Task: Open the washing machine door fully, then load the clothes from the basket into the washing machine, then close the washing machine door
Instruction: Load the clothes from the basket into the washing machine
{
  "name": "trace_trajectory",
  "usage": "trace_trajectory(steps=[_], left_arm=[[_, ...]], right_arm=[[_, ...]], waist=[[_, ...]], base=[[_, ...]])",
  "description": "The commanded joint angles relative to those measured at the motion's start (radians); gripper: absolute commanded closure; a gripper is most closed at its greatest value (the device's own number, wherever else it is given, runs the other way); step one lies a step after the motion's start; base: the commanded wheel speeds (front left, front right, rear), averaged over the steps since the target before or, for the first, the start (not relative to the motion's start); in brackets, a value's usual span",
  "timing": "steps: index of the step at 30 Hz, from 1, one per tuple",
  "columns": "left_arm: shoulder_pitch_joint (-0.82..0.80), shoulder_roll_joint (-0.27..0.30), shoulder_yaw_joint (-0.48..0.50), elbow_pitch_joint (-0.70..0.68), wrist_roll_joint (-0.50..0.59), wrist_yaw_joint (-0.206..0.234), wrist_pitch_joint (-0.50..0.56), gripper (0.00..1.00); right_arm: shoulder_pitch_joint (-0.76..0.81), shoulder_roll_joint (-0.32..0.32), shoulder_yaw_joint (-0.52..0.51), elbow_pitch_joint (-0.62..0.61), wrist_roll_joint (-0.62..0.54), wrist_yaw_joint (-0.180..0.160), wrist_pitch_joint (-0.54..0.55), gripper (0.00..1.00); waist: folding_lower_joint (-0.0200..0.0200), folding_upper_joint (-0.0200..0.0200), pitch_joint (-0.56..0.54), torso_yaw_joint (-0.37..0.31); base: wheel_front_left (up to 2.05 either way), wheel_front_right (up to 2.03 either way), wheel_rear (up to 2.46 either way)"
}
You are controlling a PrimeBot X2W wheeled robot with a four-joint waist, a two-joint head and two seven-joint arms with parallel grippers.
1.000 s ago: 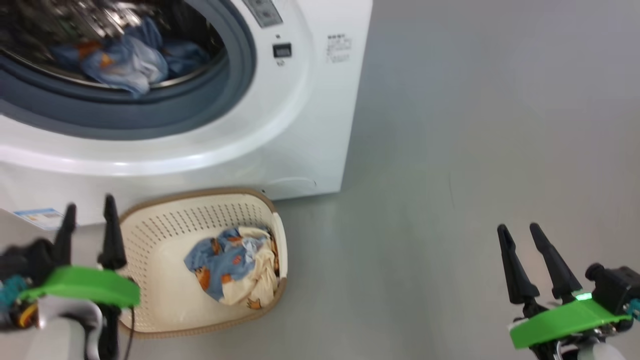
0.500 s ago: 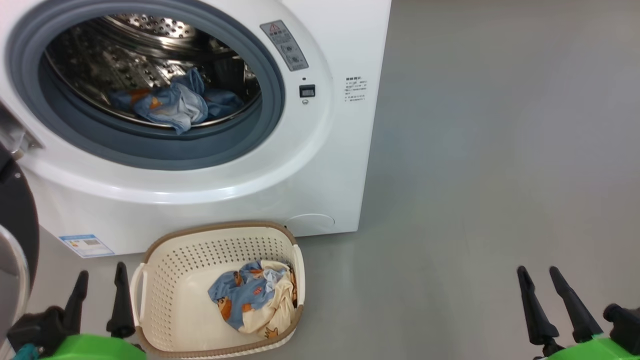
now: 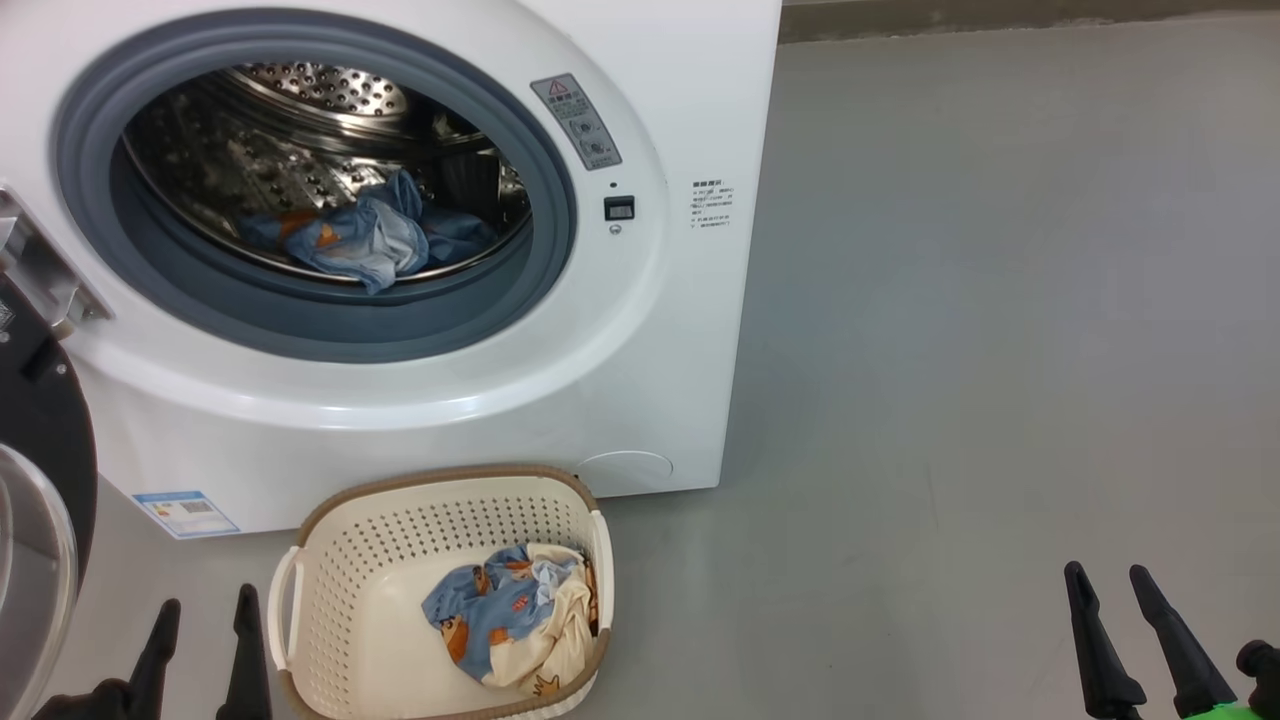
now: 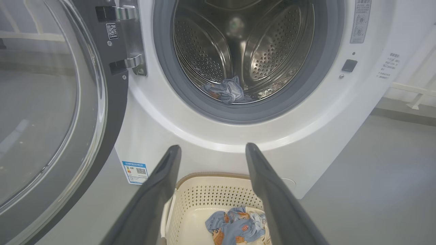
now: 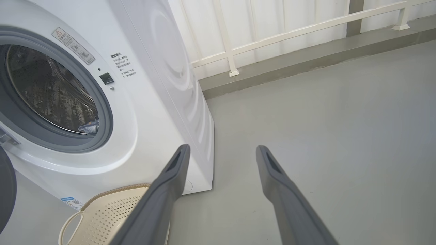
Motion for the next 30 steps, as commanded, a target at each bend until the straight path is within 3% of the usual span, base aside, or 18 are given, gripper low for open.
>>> trace_trajectory(steps=[1,18,30], left_arm=[[-0.008,0.009,0.040,-0.033,0.011,-0.002,-0.006,0.00],[-0.034,0.008,0.028,-0.031,0.014,-0.002,-0.006,0.00],[-0.137,0.016,-0.037,0.101,-0.024,-0.002,-0.006,0.00]], right_arm=[[-0.005,-0.018,0.018,-0.028,0.011,0.002,-0.005,0.00],[-0.046,-0.011,0.030,-0.035,0.005,0.002,-0.005,0.00],[-0.144,0.023,0.062,-0.042,-0.005,0.002,-0.005,0.00]], waist=[[0.0000,0.0000,0.005,0.000],[0.0000,0.0000,0.065,-0.005],[0.0000,0.0000,0.182,-0.037]], base=[[0.00,0.00,0.00],[0.00,0.00,0.00],[0.00,0.00,0.00]])
